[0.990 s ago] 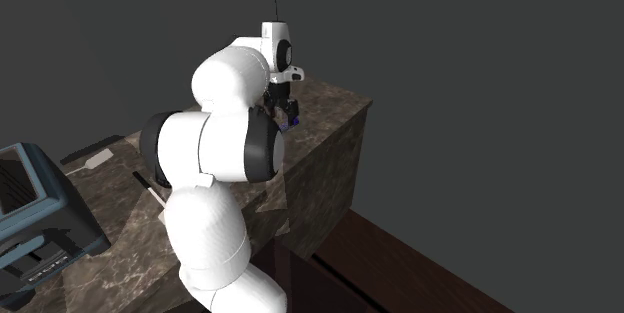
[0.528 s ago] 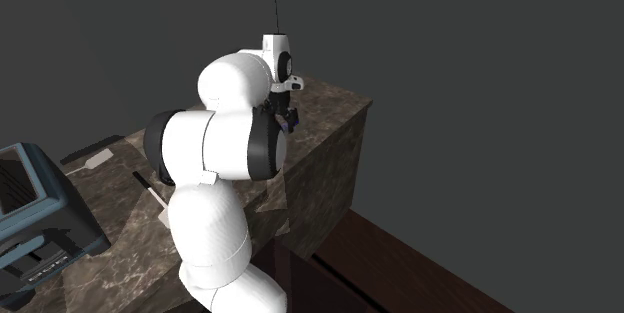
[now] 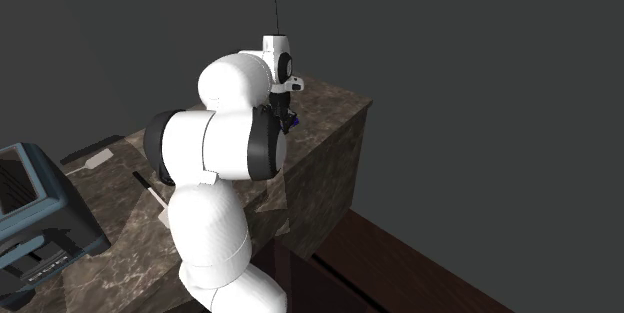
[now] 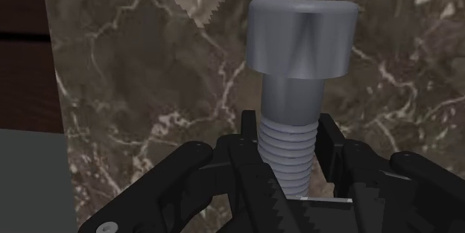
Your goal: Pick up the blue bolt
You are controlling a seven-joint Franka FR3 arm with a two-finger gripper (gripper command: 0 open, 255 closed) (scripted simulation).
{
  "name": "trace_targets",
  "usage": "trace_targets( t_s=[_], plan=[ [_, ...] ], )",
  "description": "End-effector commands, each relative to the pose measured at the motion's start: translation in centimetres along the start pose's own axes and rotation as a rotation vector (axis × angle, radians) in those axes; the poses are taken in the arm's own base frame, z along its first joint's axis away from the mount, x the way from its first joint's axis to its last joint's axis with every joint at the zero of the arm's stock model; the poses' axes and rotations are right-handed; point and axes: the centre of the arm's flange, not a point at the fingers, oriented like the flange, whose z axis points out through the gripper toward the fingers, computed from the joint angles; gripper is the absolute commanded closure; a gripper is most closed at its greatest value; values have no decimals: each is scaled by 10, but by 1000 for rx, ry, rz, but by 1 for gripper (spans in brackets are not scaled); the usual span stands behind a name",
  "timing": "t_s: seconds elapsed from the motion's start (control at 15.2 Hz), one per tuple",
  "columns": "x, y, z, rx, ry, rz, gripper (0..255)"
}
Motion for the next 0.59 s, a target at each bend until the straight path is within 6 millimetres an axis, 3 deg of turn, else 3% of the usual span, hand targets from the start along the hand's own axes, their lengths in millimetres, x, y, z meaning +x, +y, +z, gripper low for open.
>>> trace_targets(
  t_s=[0.0, 0.13, 0.53],
  plan=[
    [0, 0, 0, 0, 0, 0, 255],
    [0, 0, 1, 0, 0, 0, 255],
    [-2, 2, -31, 0, 0, 0, 255]
  ],
)
